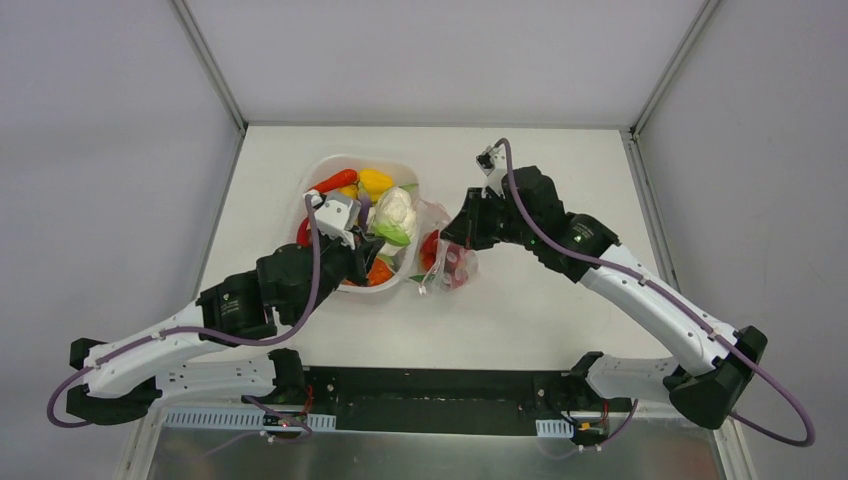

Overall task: Place the food in the zip-top bag and seal the zipper
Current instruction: Adjust the zipper food storage bag at the center of the board.

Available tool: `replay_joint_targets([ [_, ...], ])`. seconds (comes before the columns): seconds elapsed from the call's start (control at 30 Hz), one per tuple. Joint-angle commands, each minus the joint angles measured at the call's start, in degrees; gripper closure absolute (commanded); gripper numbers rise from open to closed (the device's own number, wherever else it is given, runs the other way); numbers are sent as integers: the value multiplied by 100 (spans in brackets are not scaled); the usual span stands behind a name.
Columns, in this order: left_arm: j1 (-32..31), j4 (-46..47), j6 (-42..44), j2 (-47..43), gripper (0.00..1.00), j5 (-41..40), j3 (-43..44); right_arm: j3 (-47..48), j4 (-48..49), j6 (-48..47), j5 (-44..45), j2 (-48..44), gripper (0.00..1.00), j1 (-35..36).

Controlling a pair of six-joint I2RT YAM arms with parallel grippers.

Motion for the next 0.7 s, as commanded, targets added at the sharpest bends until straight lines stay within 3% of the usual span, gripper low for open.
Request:
replay_joint_targets([
  [0.0, 60, 143, 420, -72, 100, 585, 89, 63, 177, 276, 841, -171, 98, 283],
  [0.23, 93, 1105, 348, -460, 100, 1244, -153, -91, 311, 292, 899, -268, 98, 311],
  [0.5, 263, 2934, -536, -711, 100, 1283, -1007, -138, 411, 305, 838, -227, 97, 343],
  [0.67, 481, 3303, -1142, -639, 100, 1467, -1388, -220, 515, 318, 910, -347, 97, 363],
])
